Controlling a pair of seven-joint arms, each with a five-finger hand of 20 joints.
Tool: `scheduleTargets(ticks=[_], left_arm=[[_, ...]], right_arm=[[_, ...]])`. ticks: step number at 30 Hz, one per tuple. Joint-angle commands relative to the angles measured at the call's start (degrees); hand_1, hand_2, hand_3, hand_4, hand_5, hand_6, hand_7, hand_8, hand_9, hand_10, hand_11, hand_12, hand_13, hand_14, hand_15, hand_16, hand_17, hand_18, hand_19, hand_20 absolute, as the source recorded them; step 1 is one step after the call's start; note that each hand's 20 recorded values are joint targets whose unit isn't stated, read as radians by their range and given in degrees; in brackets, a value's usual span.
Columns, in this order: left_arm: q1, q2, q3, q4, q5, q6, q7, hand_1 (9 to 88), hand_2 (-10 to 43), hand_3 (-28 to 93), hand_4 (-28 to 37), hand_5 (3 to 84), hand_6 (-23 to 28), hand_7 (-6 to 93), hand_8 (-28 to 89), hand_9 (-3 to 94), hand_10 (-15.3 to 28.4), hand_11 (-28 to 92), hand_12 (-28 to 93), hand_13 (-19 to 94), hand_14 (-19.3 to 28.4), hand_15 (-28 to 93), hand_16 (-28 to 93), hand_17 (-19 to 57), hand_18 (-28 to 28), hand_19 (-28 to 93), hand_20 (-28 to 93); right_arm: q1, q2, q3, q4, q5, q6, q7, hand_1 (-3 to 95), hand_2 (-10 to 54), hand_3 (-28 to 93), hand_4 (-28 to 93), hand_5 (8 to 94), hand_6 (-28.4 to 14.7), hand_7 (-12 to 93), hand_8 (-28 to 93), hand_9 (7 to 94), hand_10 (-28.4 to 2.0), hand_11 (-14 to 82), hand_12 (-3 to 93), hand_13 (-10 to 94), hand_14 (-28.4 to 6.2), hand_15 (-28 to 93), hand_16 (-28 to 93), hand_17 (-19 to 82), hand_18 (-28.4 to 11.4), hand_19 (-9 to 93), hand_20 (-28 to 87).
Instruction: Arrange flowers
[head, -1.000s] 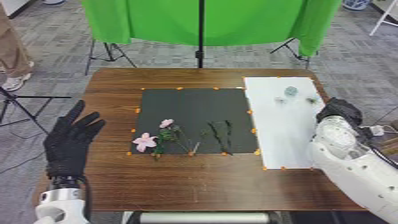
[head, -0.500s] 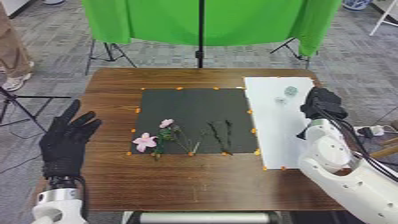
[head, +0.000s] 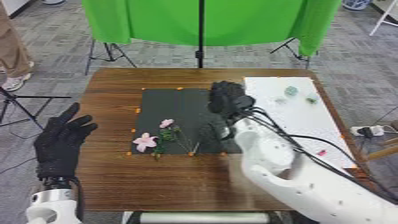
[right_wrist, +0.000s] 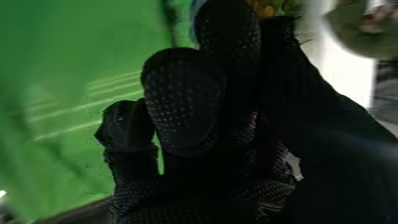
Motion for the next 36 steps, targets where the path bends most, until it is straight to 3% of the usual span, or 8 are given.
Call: scheduleTargets(ticks=[1,10,11,12,13,17,30,36], left_arm=[[-0.51,-0.99,-0.1,0.17,0.94,-0.11,-1.75,18.5,9.5,75,-28.3,39.2,10.4,14.4,-8,37.9,22.1,41,17,30,26.9,72,-9,-5.3,23.4,52,43],[-1.16,-1.21,0.06,0.43,1.14,-0.58,-2.42,18.6,9.5,75,-28.3,38.8,10.0,13.8,-8,37.3,21.5,39,16,28,26.9,70,-10,-5.7,23.1,51,43],[-1.11,-0.26,0.56,0.42,0.12,-0.25,-1.43,18.7,9.5,75,-28.3,38.8,10.0,13.7,-8,37.3,21.4,39,16,28,26.9,70,-10,-5.7,23.2,51,43],[-1.48,-0.76,0.42,0.54,0.73,-0.54,-2.34,18.8,9.5,75,-28.3,38.7,10.0,13.7,-8,37.2,21.5,38,16,28,27.0,70,-10,-5.7,23.2,51,43],[-1.43,0.15,0.75,0.48,-0.09,-0.22,-1.43,18.9,9.5,75,-28.3,38.7,10.0,13.7,-8,37.2,21.5,38,16,28,26.9,70,-10,-5.7,23.1,51,43],[-1.75,0.18,0.9,0.61,-0.06,-0.42,-1.48,18.9,9.5,75,-28.3,38.8,10.0,13.7,-8,37.2,21.4,38,16,28,26.9,70,-10,-5.7,23.1,51,43],[-0.97,-0.39,0.63,0.46,0.41,-0.7,-1.97,19.3,9.6,75,-28.3,38.9,10.1,13.7,-8,37.3,21.5,38,16,28,26.9,69,-10,-5.6,22.9,50,43],[-1.06,-1.62,0.1,0.52,1.85,-1.33,-3.68,19.5,9.6,75,-28.3,38.9,10.1,13.7,-8,37.3,21.5,38,16,28,26.8,69,-10,-5.7,22.9,50,43]], right_arm=[[2.87,-9.66,-4.04,5.65,-2.86,-2.77,-2.51,56.3,-9.5,69,-28,89.0,1.2,13,4,93.7,-7.0,24.5,25.3,84,-4.0,62,21,38,-21.5,93,51],[2.29,-11.58,-6.22,8.49,-6.14,-7.18,-3.72,55.0,-9.5,69,-28,87.3,2.1,13,2,93.7,-6.9,23.0,27.2,81,-4.4,65,20,36,-21.3,93,51],[2.3,-11.71,-6.56,8.6,-6.5,-7.69,-3.71,54.8,-9.5,69,-28,86.9,2.4,13,2,93.5,-6.9,22.7,27.5,81,-4.4,65,20,36,-21.3,93,51],[2.04,-11.77,-6.55,8.64,-7.04,-8.46,-3.88,54.6,-9.5,69,-28,86.4,2.5,13,2,93.3,-7.0,22.5,27.8,80,-4.5,65,20,36,-21.4,93,51],[2.25,-11.82,-7.11,8.86,-7.75,-8.58,-3.88,54.4,-9.5,69,-28,86.0,2.4,13,2,92.9,-7.0,22.4,28.2,80,-4.7,66,20,35,-21.4,93,51],[2.27,-11.89,-7.8,9.25,-9.43,-10.1,-4.25,52.3,-9.5,68,-28,82.6,2.8,13,0,90.9,-7.5,23.6,28.3,78,-5.2,67,19,34,-21.5,93,51],[1.05,-12.49,-6.25,7.87,-12.02,-12.16,-5.11,39.9,-9.5,74,-28,64.6,0.7,13,-12,76.7,-11.0,38.3,18.7,67,-8.0,76,16,28,-22.4,93,51],[0.42,-12.86,-5.67,6.44,-12.34,-12.12,-5.72,38.0,-9.5,72,-28,62.9,-0.2,13,-12,74.9,-11.6,40.4,18.5,66,-8.7,77,16,28,-22.5,93,52]])
